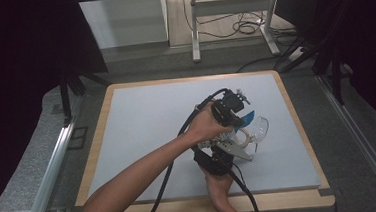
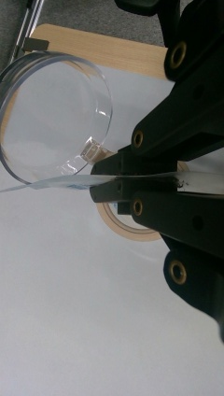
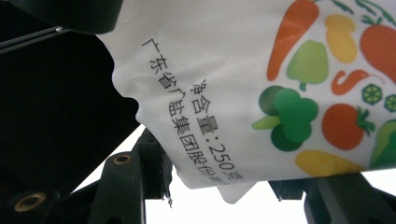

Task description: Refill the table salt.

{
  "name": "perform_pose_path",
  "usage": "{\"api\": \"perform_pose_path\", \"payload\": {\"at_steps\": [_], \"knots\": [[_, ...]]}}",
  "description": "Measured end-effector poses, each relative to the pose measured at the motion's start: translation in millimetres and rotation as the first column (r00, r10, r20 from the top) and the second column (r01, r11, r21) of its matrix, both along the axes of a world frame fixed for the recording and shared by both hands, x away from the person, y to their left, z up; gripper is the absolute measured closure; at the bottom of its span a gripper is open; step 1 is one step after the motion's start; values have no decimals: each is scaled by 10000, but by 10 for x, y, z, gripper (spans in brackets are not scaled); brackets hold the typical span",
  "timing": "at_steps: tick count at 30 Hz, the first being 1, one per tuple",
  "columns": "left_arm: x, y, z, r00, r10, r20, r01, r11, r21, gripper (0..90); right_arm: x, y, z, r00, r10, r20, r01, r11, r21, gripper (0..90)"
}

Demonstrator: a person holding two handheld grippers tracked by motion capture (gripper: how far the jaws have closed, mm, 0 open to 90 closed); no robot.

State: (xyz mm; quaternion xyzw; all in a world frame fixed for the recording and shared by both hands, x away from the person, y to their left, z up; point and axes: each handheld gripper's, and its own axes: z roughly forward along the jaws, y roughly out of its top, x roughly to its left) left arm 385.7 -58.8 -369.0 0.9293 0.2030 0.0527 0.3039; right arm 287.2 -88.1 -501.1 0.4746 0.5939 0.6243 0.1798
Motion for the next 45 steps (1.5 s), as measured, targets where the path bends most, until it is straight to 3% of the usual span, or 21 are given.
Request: {"api": "perform_pose_path", "payload": {"at_steps": [45], "knots": [[-8,-18,25,9999,-106,23,106,9999,20,900,19,-3,41,9999,-141,42,141,9998,120,500]]}}
